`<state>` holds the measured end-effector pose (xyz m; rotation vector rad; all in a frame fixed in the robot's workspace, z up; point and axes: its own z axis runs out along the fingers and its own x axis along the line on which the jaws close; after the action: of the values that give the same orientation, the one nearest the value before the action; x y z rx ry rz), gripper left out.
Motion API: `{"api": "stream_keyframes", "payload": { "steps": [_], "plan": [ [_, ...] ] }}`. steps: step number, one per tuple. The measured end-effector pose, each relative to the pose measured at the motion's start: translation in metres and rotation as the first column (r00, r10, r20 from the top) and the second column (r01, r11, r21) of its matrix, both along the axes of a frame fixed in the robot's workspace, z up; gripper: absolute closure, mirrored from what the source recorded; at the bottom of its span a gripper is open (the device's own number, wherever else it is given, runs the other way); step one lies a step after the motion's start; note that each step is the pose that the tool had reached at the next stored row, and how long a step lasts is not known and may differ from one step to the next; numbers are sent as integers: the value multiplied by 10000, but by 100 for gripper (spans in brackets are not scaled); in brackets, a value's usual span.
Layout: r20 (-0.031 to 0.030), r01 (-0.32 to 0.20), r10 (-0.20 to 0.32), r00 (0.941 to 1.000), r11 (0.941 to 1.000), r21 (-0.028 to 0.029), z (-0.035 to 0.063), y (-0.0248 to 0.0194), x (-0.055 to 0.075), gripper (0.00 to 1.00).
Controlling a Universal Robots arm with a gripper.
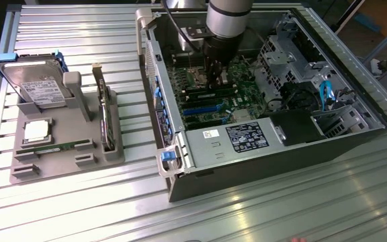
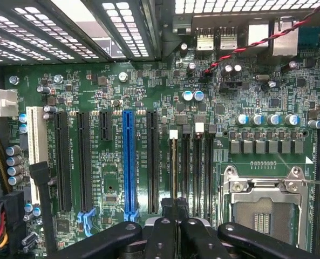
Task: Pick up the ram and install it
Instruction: 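Press down the ram until it locks into place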
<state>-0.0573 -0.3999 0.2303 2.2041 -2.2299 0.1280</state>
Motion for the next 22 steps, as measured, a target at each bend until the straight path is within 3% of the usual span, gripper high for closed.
{"api": "stream_keyframes", "payload": {
  "steps": [22],
  "plan": [
    [-6, 0, 0, 10000, 10000, -18, 338, -2, -1, 89]
  ]
}}
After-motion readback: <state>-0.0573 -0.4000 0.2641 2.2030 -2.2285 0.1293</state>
